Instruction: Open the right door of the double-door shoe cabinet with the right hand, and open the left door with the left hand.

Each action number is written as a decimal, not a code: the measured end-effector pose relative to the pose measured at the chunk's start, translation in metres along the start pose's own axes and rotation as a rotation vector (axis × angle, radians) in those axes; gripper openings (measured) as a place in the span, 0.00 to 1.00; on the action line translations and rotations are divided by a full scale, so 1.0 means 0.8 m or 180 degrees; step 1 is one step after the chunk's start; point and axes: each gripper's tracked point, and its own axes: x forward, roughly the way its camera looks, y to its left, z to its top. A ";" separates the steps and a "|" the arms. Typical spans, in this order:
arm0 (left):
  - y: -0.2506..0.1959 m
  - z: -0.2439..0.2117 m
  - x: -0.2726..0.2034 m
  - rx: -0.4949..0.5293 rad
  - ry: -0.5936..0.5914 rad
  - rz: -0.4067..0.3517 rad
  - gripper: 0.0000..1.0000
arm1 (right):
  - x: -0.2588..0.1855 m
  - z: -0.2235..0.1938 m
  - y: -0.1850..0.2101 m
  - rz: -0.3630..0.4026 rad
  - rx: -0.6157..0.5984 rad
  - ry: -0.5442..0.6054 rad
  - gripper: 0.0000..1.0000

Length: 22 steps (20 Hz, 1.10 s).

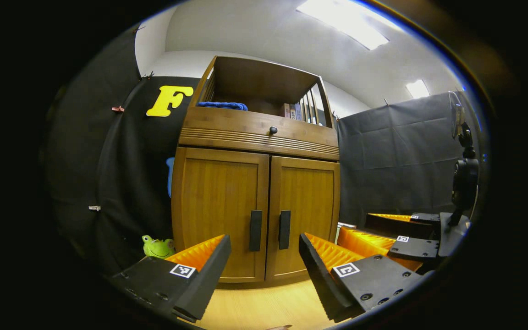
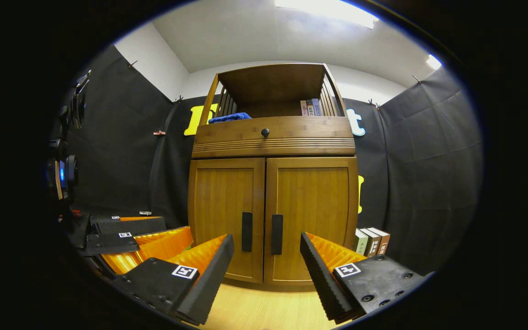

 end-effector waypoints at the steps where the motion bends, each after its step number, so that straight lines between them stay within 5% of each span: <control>1: 0.000 0.000 0.000 -0.0011 -0.0006 -0.0001 0.93 | 0.000 0.000 0.000 -0.0001 -0.0001 0.0001 0.96; 22: 0.020 0.006 0.001 -0.0059 -0.0114 -0.0015 0.93 | 0.044 -0.015 0.004 -0.0019 -0.0039 0.0032 0.89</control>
